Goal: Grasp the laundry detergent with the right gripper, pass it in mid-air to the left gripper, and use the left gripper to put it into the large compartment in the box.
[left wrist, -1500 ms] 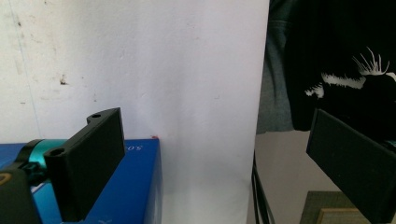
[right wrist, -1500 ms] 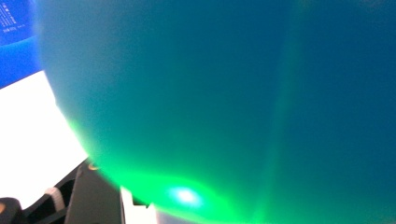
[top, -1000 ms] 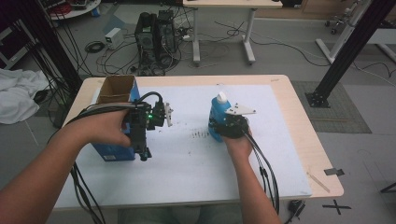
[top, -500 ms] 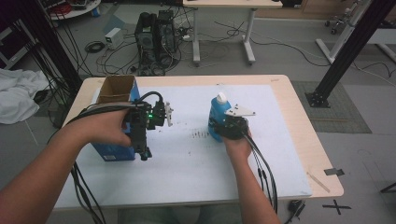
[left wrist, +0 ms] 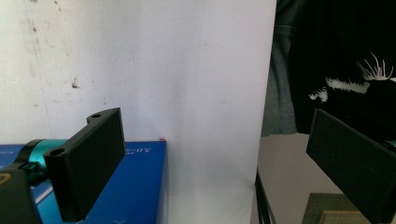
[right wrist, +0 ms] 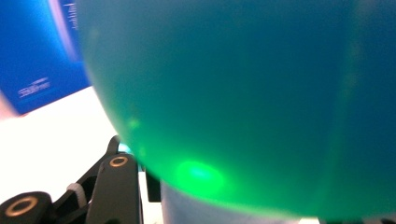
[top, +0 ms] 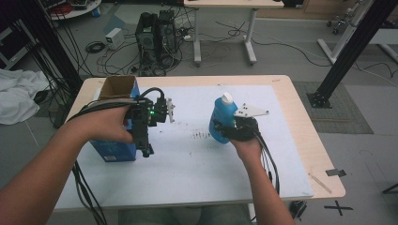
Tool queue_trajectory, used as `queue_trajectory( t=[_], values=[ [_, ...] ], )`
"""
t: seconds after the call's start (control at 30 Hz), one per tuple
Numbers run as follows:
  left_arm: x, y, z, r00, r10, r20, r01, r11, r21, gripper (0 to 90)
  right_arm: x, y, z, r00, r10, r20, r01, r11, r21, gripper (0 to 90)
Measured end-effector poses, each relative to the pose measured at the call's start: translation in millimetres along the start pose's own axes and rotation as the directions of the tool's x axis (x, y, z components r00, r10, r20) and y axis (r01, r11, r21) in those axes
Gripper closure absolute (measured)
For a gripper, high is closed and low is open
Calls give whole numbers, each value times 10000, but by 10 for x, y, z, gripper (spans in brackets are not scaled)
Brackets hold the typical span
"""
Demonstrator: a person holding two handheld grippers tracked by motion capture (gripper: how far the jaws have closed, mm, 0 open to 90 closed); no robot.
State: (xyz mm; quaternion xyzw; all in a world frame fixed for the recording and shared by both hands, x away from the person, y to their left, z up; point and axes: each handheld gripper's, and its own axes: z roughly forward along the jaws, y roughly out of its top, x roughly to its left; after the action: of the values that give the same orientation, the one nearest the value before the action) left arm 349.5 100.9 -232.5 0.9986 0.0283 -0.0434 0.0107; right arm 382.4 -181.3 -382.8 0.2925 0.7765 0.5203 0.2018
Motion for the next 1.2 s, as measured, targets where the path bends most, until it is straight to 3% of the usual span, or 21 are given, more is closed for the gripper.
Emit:
queue_trajectory(
  t=[0.17,0.2,0.23,0.27,0.4,0.5,0.77,0.93,1.0,1.13,1.17,1.2],
  values=[
    [-3,80,-54,9998,134,-168,-136,9998,-121,44,54,70,-123,9949,-161,-995,154,9998,-85,459],
    [-4,94,-67,9998,147,-161,-149,9998,-109,44,73,94,-151,9921,-464,-1166,465,9989,-11,459],
    [-6,110,-79,9999,153,-74,-154,9998,-121,44,98,106,-168,9908,-478,-1264,486,9988,35,459],
    [-12,132,-102,9994,234,-242,-236,9997,-90,44,125,118,-179,9884,-557,-1413,564,9984,9,459],
    [-27,190,-134,9995,274,-175,-277,9994,-217,44,218,177,-241,9694,-1089,-2199,1131,9936,67,458],
    [-34,233,-143,9993,269,-263,-275,9994,-223,44,300,199,-256,9544,-1256,-2708,1292,9916,-46,458],
    [-44,340,-145,9984,511,-226,-514,9986,-128,44,481,223,-228,9054,-1944,-3774,2015,9793,-209,457],
    [-56,418,-87,9982,584,-118,-585,9982,-122,44,574,206,-147,8670,-2198,-4472,2339,9720,-243,457],
    [-60,453,-62,9978,656,-66,-657,9978,-82,44,611,202,-102,8469,-2445,-4722,2590,9652,-353,456],
    [-74,506,-24,9974,722,40,-722,9974,-76,44,669,202,-42,8231,-2608,-5045,2700,9612,-564,456],
    [-74,516,-21,9968,792,-35,-793,9968,-51,44,687,208,-20,8120,-2732,-5158,2808,9576,-651,456],
    [-80,530,-16,9967,813,-54,-813,9967,-5,44,702,214,-7,8085,-2760,-5197,2822,9569,-692,456]
  ],
)
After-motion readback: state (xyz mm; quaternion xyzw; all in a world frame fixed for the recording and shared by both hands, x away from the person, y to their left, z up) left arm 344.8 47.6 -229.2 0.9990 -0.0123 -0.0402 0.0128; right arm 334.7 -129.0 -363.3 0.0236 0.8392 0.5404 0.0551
